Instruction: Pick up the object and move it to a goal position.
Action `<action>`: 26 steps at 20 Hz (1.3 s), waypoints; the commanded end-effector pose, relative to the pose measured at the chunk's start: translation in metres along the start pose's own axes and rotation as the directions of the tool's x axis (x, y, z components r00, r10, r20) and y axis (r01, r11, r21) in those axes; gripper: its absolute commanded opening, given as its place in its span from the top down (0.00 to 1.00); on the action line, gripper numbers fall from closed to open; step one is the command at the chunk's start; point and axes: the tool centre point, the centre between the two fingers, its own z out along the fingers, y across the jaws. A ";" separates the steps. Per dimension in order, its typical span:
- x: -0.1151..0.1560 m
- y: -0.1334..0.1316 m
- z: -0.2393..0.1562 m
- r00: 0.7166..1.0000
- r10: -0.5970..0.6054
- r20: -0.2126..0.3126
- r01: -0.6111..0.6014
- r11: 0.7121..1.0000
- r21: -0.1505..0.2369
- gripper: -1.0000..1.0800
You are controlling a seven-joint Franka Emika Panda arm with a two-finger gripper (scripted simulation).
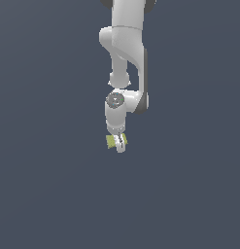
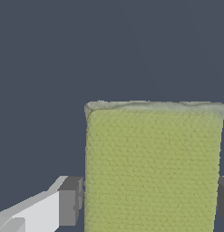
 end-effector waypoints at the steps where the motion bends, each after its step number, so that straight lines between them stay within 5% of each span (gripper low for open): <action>1: 0.000 0.002 0.002 1.000 0.000 0.001 0.000 1.000 -0.005 1.00; 13: 0.002 -0.013 -0.011 1.000 0.000 -0.001 0.000 1.000 -0.001 1.00; 26: 0.012 -0.079 -0.066 1.000 0.000 -0.003 0.000 1.000 -0.003 1.00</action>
